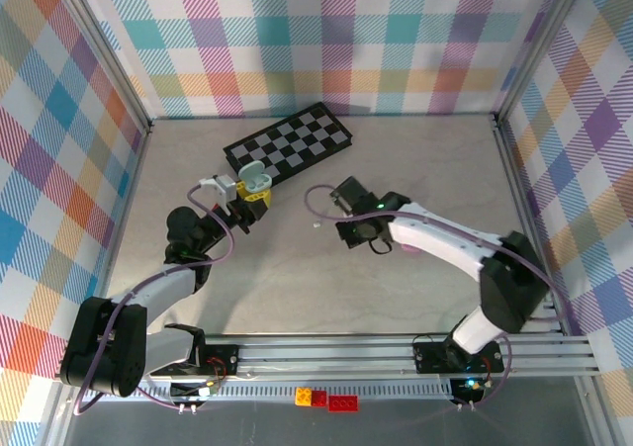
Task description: Insert wireless bluetooth earbuds into charging case
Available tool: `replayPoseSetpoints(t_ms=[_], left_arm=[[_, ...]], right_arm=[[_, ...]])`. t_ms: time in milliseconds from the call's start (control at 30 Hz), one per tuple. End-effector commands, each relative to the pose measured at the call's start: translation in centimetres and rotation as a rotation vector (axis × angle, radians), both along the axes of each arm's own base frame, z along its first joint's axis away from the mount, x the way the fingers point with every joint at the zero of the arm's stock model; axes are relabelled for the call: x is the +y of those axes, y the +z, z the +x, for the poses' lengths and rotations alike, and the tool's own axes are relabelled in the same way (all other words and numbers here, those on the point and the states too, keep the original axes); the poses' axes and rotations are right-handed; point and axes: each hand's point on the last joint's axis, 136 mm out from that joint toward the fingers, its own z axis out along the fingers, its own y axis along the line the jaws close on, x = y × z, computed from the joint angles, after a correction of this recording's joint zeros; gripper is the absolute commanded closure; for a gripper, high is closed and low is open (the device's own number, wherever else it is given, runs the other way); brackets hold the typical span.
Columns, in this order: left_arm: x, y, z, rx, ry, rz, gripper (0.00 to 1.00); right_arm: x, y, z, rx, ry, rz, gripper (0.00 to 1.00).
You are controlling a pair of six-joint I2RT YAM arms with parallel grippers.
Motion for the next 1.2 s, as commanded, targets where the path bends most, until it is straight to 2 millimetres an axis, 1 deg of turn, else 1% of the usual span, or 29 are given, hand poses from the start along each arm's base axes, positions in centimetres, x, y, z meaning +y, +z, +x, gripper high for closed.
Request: replayPoseSetpoints(t_ms=[0,67,167,267,400,600,733,833,1000,1167], left_arm=[[-1.4,0.7,-0.4,-0.047,-0.049,0.044,0.66],[-1.9,0.7,-0.7,-0.052,-0.064,0.054,0.66],[-3.1,0.7,-1.3,-0.058,-0.098,0.074,0.66],[-4.4,0.5,-1.9,-0.058,-0.131,0.108,0.66],[-5.7,0.0,-2.6,-0.061,-0.164,0.152,0.66],[-7.8,0.0,-3.9,-0.084,-0.245,0.168,0.65],[-8.9,0.0,-4.4,-0.091,-0.287,0.177,0.65],[-9.8,-0.1,-4.8,-0.093,-0.324,0.182,0.65],[-11.1,-0.3,-5.4,-0.098,-0.376,0.191,0.65],[-12.1,-0.5,-6.1,-0.104,-0.424,0.213,0.65]], right_arm=[[1.4,3.1,-0.8,0.080,-0.018,0.279,0.81],[0.9,4.5,-0.7,0.085,-0.039,0.361,0.81],[0.2,5.8,-0.7,0.123,-0.062,0.479,0.81],[0.0,7.5,-1.0,0.147,-0.060,0.596,0.81],[0.4,9.8,-2.0,0.144,0.006,0.678,0.80],[1.5,13.0,-3.7,0.148,0.135,0.769,0.80],[2.0,15.0,-4.5,0.143,0.201,0.816,0.80],[2.2,15.9,-4.8,0.145,0.229,0.831,0.79],[2.7,16.6,-4.9,0.133,0.260,0.832,0.79],[3.8,17.0,-5.1,0.123,0.301,0.806,0.79]])
